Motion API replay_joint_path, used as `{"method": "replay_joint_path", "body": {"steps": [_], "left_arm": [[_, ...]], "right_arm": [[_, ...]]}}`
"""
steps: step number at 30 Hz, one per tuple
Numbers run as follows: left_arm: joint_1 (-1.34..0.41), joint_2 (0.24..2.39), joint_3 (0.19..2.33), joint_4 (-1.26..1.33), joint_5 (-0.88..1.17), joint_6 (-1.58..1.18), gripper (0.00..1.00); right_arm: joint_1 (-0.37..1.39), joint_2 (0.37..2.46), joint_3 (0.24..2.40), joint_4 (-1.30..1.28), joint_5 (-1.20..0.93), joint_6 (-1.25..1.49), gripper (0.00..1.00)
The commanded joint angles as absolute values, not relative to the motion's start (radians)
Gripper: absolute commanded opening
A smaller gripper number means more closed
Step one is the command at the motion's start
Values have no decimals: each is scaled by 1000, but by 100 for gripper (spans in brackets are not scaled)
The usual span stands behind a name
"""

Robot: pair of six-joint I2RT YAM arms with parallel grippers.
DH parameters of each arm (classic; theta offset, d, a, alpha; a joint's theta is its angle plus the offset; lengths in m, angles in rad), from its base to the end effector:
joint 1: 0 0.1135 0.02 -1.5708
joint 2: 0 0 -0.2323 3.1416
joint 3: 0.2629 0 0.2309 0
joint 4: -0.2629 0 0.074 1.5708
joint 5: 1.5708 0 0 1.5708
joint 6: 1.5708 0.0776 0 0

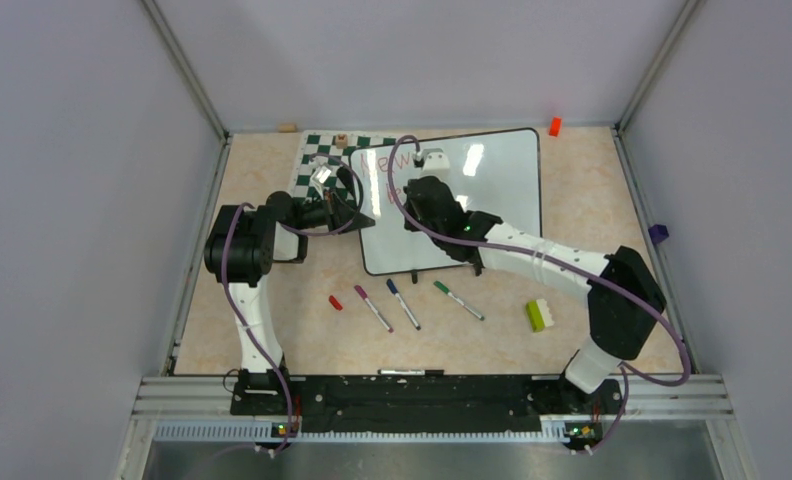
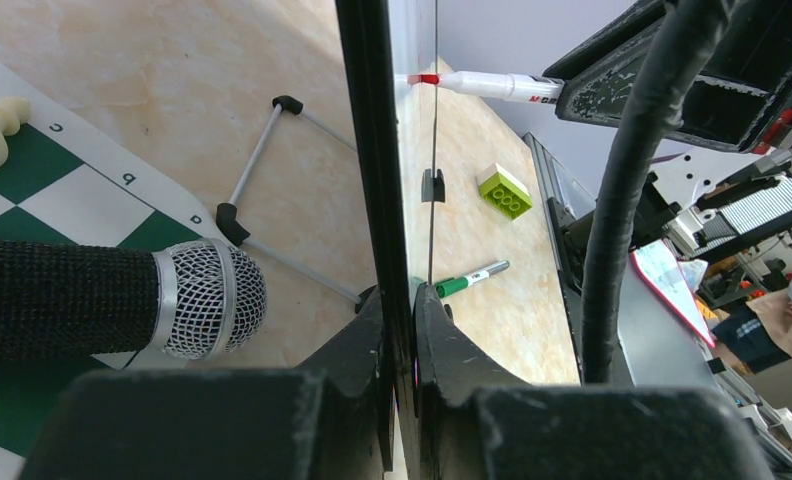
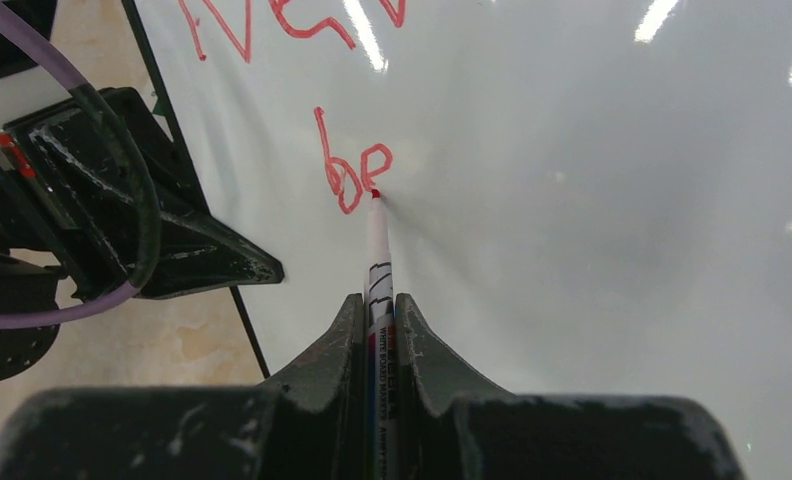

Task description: Write a sentence on the whiteboard

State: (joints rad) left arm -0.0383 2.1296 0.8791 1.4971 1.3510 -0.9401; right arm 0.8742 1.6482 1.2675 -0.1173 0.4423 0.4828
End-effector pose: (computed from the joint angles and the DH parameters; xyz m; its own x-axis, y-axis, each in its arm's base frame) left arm 0.3553 -0.0894 0.1399 -0.6267 -0.1522 -0.7643 0.7596 0.0995 -0.6427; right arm 0.2782 0.2808 0.2491 -0.4813 0.0786 -0.8730 -0.2580 0.9392 0.2268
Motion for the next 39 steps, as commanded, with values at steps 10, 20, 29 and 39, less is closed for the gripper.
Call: {"method": "replay_joint_path", "body": {"steps": [10,20,29,39], "left_arm": [[-43,2137,889,1620,1361,-794,0],[-43,2136,888,1620,1363,-793,0],[-43,2135,887,1620,1363,-793,0],[-43,2137,889,1620,1364,-795,0]], "right_arm": [[861,1585,1219,-150,533,492,0],[861,1504,1225,-54,447,383,0],[859,1526,1259,-80,455,373,0],[853,1580,1296,-120,465,381,0]]}}
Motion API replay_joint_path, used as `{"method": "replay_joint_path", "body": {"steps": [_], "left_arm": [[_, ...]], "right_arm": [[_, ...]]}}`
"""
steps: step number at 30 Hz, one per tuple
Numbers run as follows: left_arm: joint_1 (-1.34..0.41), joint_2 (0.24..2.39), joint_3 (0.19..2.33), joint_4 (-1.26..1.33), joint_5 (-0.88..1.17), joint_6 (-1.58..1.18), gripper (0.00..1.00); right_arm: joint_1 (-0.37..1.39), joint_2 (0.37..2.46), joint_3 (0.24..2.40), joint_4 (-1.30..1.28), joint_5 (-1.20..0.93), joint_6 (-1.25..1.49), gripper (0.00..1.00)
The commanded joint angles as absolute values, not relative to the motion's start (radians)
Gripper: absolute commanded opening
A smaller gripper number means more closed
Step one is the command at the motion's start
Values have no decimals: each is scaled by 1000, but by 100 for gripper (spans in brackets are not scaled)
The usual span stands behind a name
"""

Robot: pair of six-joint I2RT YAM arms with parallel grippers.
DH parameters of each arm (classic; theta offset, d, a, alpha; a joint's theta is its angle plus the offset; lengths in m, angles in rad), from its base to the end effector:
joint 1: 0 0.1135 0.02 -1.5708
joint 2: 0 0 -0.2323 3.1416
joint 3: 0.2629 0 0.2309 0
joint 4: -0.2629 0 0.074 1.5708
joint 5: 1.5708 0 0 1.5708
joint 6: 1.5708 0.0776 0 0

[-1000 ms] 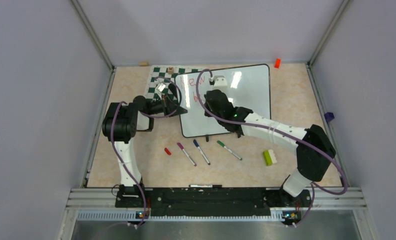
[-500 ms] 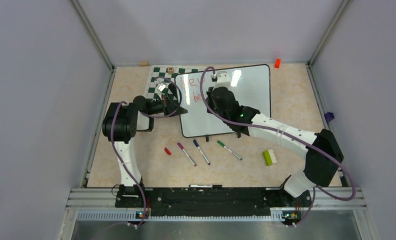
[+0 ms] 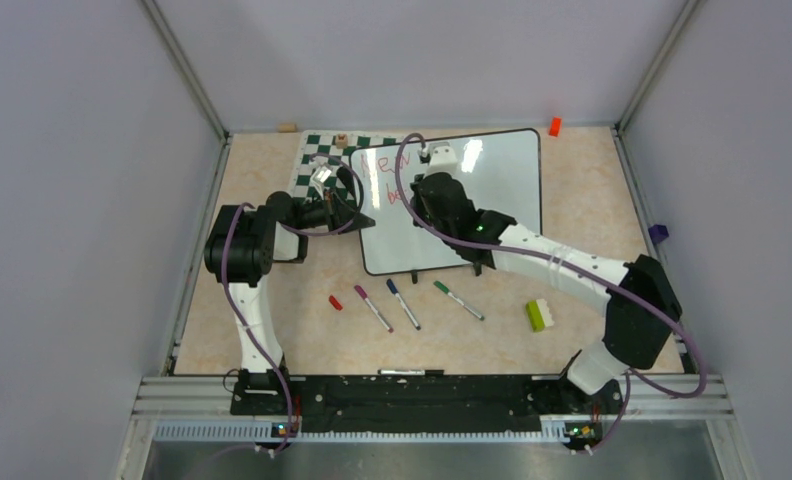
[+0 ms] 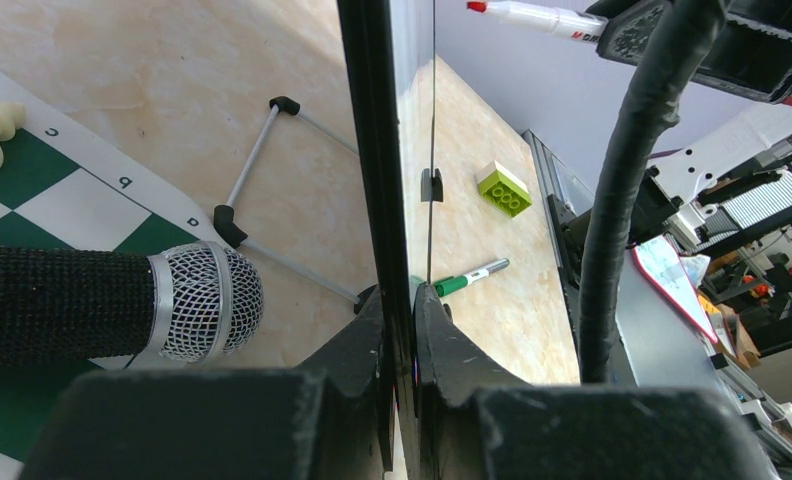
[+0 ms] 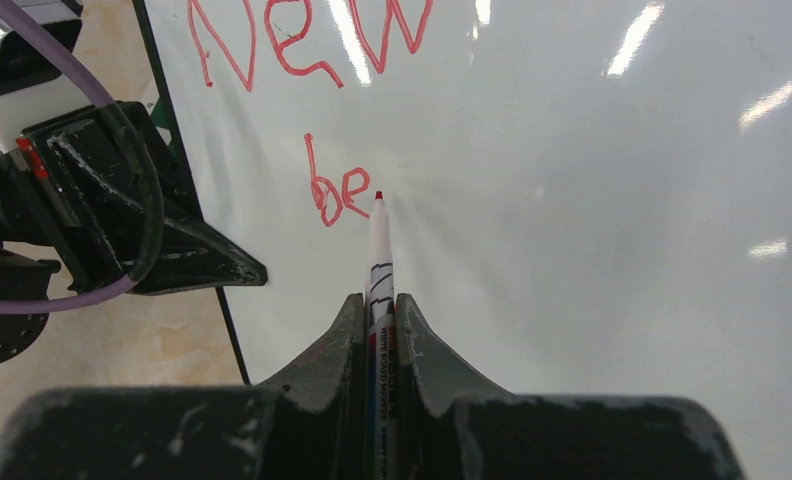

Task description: Write a sentence on the whiteboard

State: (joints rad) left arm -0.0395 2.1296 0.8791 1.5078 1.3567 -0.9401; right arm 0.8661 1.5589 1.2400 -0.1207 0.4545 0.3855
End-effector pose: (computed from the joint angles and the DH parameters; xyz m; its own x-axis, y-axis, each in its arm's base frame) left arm 0.3545 -0.0899 0.1408 -0.6194 -0.1472 -0.7711 0.7671 0.0951 -0.6344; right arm 0.2707 0.2658 0.2717 -0.4161 0.0323 -0.9088 -0.2921 0.9417 0.1672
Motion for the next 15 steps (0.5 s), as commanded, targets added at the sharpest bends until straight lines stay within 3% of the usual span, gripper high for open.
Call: {"method": "replay_joint_path", "body": {"steps": [1,15], "left_arm": [[-43,2136,889,1620,1365,-794,0],[-43,2135,889,1620,1364,-793,0]], "right_arm": [[853,1584,1300,-124,467,381,0],[844,1610,1329,-148,495,389,0]]}}
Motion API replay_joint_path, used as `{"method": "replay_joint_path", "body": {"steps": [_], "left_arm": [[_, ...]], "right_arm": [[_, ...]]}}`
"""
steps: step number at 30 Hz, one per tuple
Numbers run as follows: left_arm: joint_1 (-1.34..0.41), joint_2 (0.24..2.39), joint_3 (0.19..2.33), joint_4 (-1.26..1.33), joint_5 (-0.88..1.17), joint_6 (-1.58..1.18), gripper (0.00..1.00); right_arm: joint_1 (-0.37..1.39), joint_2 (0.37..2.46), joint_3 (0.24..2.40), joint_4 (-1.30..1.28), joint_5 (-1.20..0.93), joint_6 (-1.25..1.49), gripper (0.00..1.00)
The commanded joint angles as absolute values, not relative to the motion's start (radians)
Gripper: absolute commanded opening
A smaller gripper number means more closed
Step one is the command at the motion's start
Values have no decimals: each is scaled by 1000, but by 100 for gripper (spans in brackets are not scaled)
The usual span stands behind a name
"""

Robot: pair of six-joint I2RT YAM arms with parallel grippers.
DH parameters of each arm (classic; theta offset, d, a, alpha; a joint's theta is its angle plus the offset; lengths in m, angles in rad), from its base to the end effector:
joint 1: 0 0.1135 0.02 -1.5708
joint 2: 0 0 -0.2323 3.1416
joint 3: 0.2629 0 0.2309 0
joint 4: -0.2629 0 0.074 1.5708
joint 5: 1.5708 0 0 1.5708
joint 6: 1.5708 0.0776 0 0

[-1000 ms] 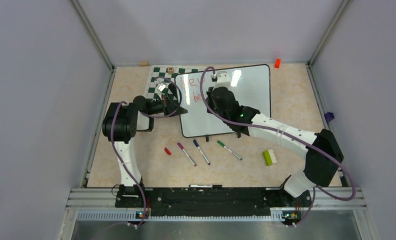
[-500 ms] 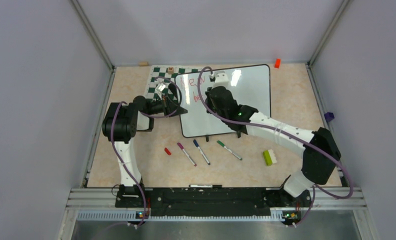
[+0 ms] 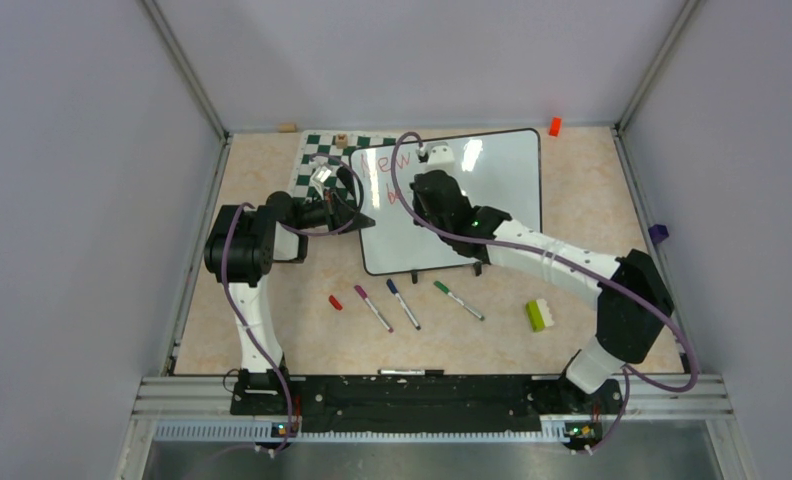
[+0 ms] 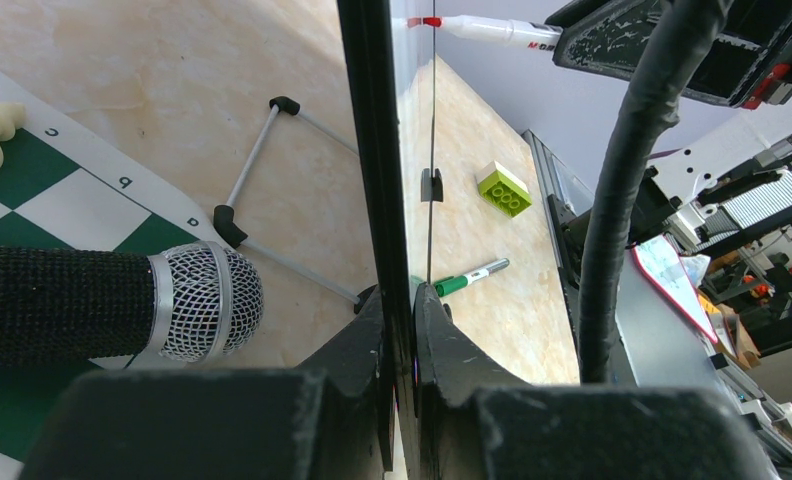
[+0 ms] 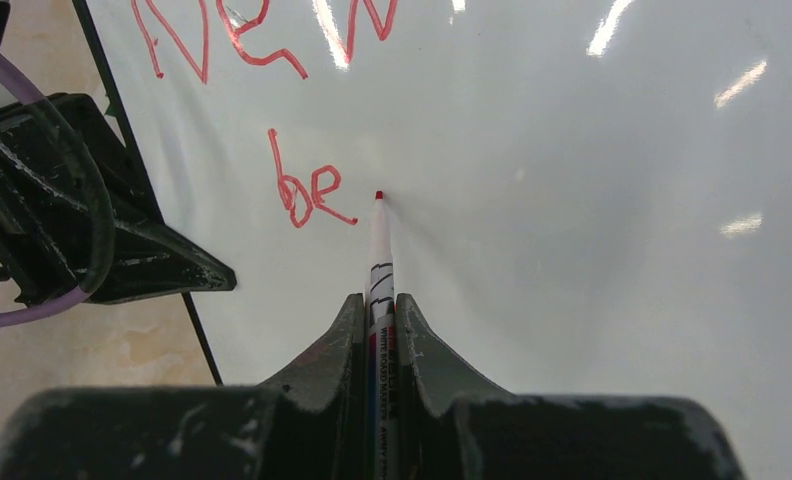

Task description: Write a sentence on the whiteboard

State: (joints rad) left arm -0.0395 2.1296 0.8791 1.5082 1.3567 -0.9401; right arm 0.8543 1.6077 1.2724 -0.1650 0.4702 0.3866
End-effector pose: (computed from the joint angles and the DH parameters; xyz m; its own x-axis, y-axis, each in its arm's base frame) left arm 0.3545 -0.0899 0.1408 -0.6191 -0.1473 -0.7714 0.7674 0.0951 -0.6341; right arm 0.2790 0.2669 0.2603 -0.4468 -0.0013 -0.8946 -0.2621 0.9563 0.1295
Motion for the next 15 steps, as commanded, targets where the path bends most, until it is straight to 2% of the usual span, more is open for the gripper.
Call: {"method": "replay_joint_path", "body": {"steps": [1,15], "left_arm": [[-43,2136,887,1620,1365,-793,0],[-43,2134,887,1620,1365,-792,0]], "right_arm": [[843,1612,1332,-148,496,388,0],[841,1655,1368,-164,456,367,0]]}}
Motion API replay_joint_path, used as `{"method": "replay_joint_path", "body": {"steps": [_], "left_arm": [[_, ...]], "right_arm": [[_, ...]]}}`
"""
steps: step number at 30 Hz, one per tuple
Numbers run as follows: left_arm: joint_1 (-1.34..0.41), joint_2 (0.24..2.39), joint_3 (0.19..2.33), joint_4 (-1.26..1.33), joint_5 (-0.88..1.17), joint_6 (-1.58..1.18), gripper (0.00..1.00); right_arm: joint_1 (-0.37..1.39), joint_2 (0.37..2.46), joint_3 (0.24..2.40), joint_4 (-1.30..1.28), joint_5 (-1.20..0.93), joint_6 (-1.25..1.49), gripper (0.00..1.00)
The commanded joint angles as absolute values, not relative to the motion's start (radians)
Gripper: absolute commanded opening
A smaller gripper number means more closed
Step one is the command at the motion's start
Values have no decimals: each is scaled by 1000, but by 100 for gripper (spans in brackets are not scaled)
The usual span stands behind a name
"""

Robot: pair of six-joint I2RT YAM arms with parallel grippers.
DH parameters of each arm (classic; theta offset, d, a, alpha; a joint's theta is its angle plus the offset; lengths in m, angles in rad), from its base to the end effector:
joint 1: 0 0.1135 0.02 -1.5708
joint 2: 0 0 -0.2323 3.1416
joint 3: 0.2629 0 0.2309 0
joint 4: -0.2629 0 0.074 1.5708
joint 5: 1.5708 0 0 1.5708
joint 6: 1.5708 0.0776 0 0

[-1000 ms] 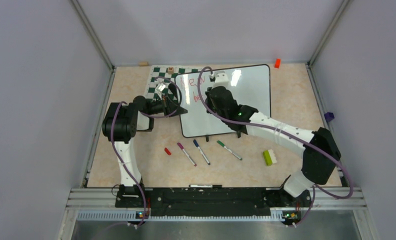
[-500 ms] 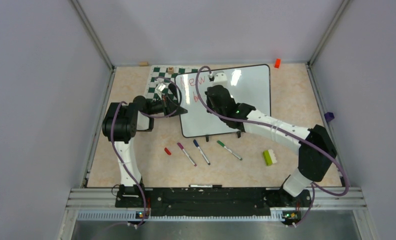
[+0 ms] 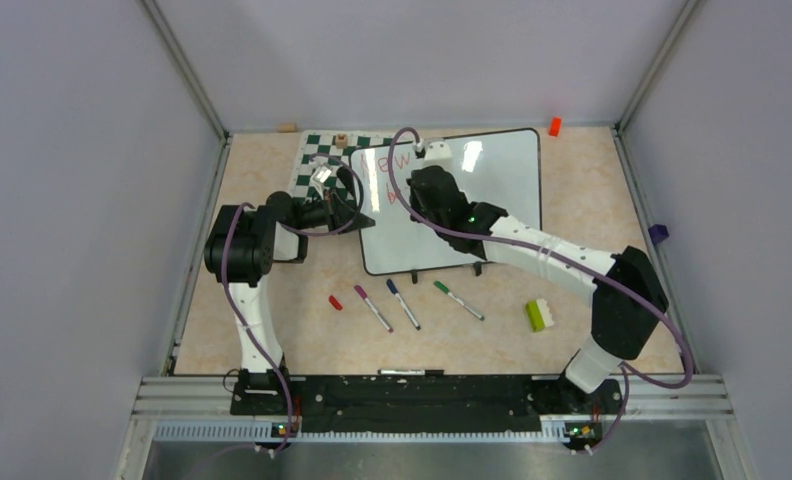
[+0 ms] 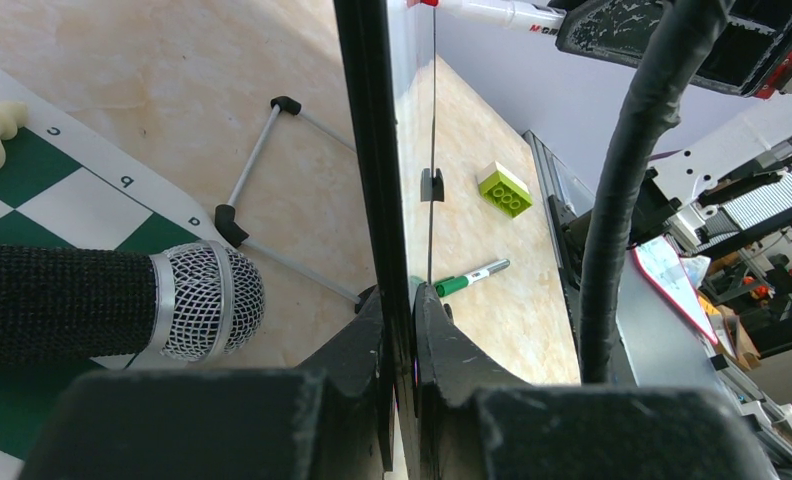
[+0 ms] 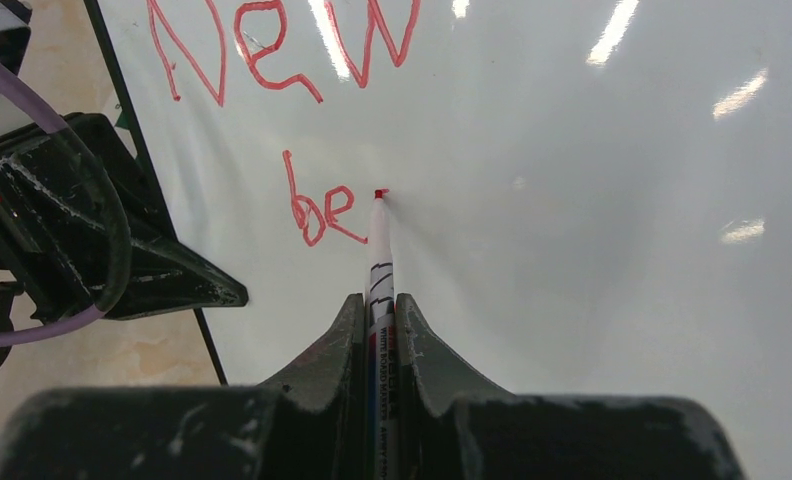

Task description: Write a sentence on the whiteboard

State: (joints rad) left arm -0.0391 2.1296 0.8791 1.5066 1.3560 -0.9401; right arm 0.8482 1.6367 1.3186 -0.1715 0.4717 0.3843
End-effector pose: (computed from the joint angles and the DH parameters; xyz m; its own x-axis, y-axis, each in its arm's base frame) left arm 0.3547 -0.0898 0.1407 -0.6202 -0.1480 -0.7704 0.7663 0.0958 -0.6353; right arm 0.2858 0.2708 0.2652 -0.4394 0.0066 -0.8983 -0.2570 0.9573 0.1328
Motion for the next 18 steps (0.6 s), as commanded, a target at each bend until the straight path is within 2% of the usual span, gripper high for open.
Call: {"method": "replay_joint_path", "body": {"steps": [1,18], "left_arm": [[-43,2136,887,1620,1367,-792,0],[-43,2137,889,1620,1364,-794,0]], "right_arm": [[841,1653,1367,-165,452,366,0],[841,1614,1303,-187,399,364,0]]}}
